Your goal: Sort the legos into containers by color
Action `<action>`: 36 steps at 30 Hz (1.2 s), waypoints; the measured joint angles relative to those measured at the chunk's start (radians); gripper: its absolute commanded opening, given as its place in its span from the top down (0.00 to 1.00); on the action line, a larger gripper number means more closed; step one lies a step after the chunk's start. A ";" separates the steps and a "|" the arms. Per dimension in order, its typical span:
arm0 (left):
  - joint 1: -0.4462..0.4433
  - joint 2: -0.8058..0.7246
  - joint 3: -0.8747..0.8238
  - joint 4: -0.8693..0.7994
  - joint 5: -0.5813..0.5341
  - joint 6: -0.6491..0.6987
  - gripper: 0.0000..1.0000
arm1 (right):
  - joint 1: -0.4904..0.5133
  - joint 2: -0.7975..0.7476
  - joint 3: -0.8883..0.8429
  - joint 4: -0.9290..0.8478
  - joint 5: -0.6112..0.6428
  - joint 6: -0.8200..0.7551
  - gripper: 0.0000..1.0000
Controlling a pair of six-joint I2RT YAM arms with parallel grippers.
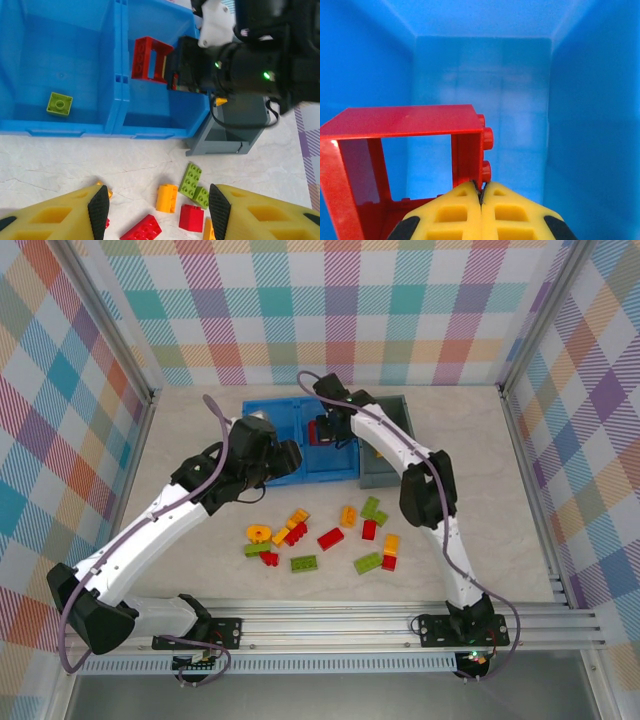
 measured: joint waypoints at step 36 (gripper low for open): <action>0.001 -0.281 -0.333 -0.188 -0.003 -0.082 0.39 | -0.016 0.060 0.240 -0.062 -0.108 -0.023 0.75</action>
